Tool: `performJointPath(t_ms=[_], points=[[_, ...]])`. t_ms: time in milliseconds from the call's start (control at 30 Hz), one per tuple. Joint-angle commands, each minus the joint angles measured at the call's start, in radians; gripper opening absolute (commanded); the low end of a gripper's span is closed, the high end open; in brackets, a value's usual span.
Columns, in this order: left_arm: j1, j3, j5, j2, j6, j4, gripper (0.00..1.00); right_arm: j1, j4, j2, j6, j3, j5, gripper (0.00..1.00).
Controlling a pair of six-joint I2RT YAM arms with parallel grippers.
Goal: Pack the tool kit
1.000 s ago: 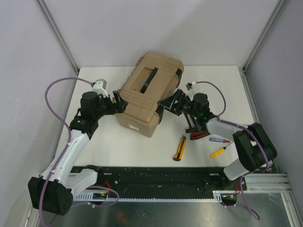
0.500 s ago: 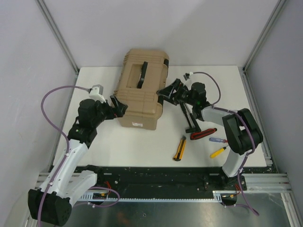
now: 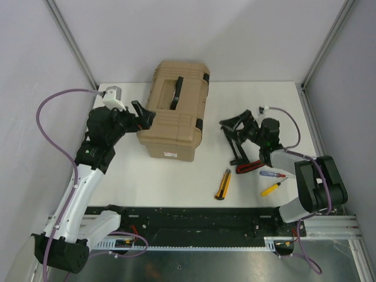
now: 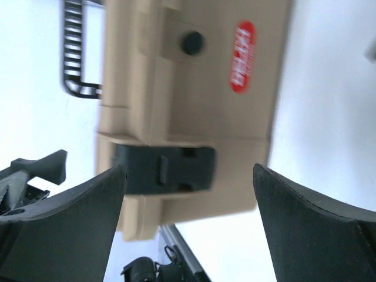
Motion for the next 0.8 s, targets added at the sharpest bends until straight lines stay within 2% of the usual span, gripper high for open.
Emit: performJointPath(t_ms=[0, 100, 200, 333, 400, 567, 767], points=[[-0.039, 0.062, 0.061, 0.043, -0.015, 0.017, 0.99, -0.024, 0.277, -0.006, 0.203, -0.165, -0.065, 0.94], [-0.09, 0.074, 0.054, 0.08, -0.022, 0.016, 0.99, 0.034, 0.386, 0.009, 0.272, -0.203, -0.045, 0.96], [-0.165, 0.086, -0.013, 0.112, -0.017, 0.017, 0.99, 0.111, 0.527, 0.062, 0.356, -0.209, -0.006, 0.97], [-0.279, 0.126, -0.11, 0.166, 0.043, 0.016, 0.99, 0.176, 0.839, 0.227, 0.551, -0.21, 0.042, 0.99], [-0.308, 0.141, -0.126, 0.194, 0.049, 0.017, 0.99, 0.199, 0.927, 0.299, 0.631, -0.21, 0.077, 0.99], [-0.354, 0.169, -0.183, 0.235, 0.073, 0.018, 1.0, 0.253, 0.955, 0.331, 0.621, -0.209, 0.147, 0.99], [-0.377, 0.196, -0.176, 0.271, 0.089, 0.017, 0.99, 0.267, 0.959, 0.352, 0.599, -0.186, 0.196, 0.99]])
